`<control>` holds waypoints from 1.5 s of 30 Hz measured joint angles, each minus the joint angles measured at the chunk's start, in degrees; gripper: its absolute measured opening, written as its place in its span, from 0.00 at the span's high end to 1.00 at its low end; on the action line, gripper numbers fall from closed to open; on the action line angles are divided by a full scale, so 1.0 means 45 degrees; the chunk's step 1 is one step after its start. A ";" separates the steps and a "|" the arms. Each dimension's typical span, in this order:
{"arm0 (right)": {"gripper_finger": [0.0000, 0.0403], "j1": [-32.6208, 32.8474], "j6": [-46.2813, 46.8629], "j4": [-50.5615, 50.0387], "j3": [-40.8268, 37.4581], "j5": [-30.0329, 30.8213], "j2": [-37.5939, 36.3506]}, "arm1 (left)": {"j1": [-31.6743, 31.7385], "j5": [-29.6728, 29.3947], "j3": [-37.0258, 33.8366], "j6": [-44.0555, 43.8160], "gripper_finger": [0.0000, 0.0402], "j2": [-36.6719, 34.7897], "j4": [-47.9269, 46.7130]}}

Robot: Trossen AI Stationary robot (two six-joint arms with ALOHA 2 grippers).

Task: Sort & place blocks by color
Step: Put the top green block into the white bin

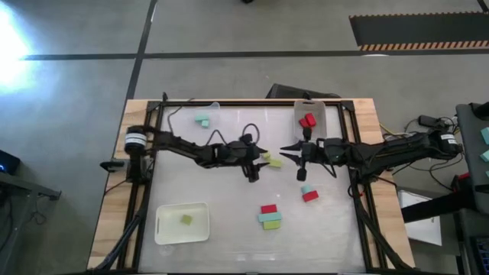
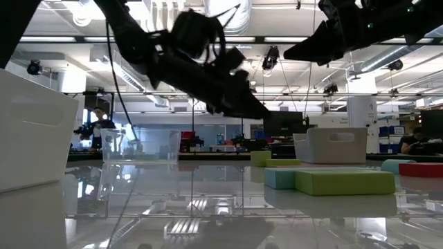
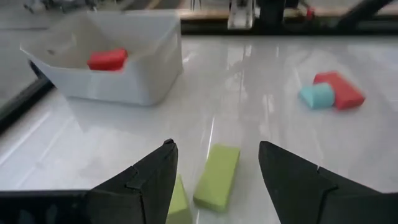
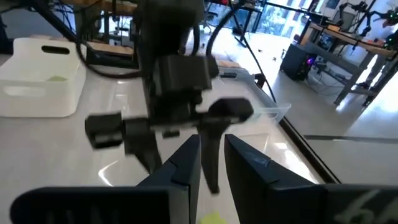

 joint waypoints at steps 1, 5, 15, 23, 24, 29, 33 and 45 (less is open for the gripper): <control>0.84 0.0000 0.0032 -0.0018 -0.0050 0.0007 0.0000 | 0.0000 0.0005 0.0252 -0.0083 0.48 0.0317 0.0020; 0.84 0.0000 0.0130 -0.0033 -0.0117 0.0005 0.0015 | 0.0082 -0.0213 0.0882 -0.0269 0.48 0.1210 -0.0329; 0.84 0.0000 0.0256 -0.0013 -0.0223 -0.0015 0.0063 | 0.0447 -0.1384 0.0925 -0.0633 0.48 0.2058 -0.0525; 0.84 0.0000 0.0314 -0.0018 -0.0238 -0.0008 0.0053 | 0.0509 -0.1456 0.0926 -0.0612 0.48 0.2118 -0.0515; 0.84 0.0000 0.0314 -0.0023 -0.0238 -0.0007 0.0053 | 0.0520 -0.1457 0.0926 -0.0612 0.48 0.2118 -0.0510; 0.84 0.0000 0.0319 -0.0020 -0.0238 -0.0005 0.0053 | 0.0549 -0.1481 0.0831 -0.0597 0.48 0.2118 -0.0531; 0.85 0.0000 0.0348 -0.0023 -0.0238 -0.0005 0.0053 | 0.0575 -0.1486 0.0770 -0.0593 0.54 0.2118 -0.0517; 0.86 0.0000 0.0372 -0.0022 -0.0238 0.0029 0.0053 | 0.0576 -0.1481 0.0697 -0.0581 0.72 0.2046 -0.0549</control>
